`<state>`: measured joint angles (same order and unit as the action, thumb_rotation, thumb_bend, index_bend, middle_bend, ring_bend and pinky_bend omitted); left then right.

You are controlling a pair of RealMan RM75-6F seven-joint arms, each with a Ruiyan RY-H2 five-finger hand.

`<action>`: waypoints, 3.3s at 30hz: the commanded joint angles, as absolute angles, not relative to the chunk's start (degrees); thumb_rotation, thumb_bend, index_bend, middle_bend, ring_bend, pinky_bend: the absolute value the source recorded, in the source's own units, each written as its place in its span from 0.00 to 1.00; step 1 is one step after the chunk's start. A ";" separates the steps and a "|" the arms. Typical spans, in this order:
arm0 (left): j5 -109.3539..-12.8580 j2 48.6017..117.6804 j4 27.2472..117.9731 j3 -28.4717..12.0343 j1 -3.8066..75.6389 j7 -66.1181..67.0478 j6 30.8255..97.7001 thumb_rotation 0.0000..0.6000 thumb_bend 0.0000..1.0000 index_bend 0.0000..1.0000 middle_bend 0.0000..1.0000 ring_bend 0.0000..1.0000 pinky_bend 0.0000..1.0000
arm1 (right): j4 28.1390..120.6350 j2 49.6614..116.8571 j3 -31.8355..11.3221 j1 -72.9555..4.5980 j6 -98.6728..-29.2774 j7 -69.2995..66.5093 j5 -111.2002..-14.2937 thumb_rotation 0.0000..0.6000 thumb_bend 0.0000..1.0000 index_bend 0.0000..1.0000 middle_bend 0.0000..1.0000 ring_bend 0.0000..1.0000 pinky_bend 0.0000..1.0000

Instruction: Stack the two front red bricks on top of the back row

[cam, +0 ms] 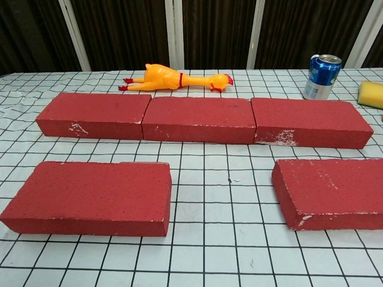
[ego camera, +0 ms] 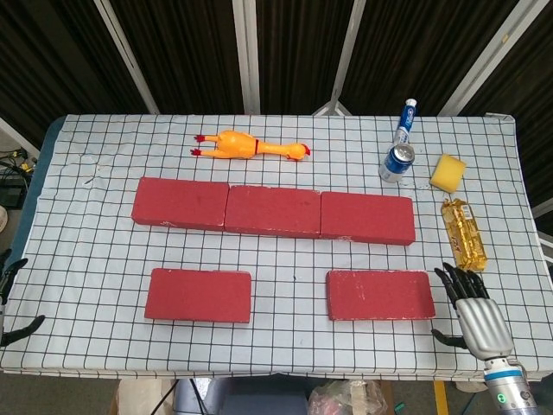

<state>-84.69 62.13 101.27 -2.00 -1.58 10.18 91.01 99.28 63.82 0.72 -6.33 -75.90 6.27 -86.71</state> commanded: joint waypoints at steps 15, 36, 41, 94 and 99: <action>-83.16 62.27 101.26 -2.38 -0.75 11.09 89.28 1.00 0.00 0.16 0.01 0.00 0.11 | 113.50 61.11 -1.91 -15.77 -62.36 22.99 -74.69 1.00 0.16 0.05 0.00 0.00 0.00; -82.15 62.31 101.24 -2.66 -0.42 12.02 88.89 1.00 0.00 0.16 0.01 0.00 0.11 | 114.59 70.55 -3.04 -22.80 -65.01 39.14 -56.50 1.00 0.16 0.05 0.00 0.00 0.00; -81.79 62.46 101.25 -2.76 -0.26 12.36 88.67 1.00 0.00 0.16 0.01 0.00 0.11 | 114.27 71.60 -2.90 -24.01 -65.58 40.71 -54.54 1.00 0.16 0.05 0.00 0.00 0.00; -80.79 62.35 101.59 -2.31 0.71 13.08 86.79 1.00 0.00 0.16 0.00 0.00 0.11 | 114.39 73.06 -0.11 -32.10 -69.82 48.33 -47.36 1.00 0.16 0.25 0.29 0.09 0.00; -80.73 62.27 101.64 -2.34 0.66 12.96 86.93 1.00 0.00 0.16 0.00 0.00 0.11 | 116.69 70.84 -1.56 -33.30 -70.32 48.83 -46.41 1.00 0.16 0.27 0.29 0.10 0.00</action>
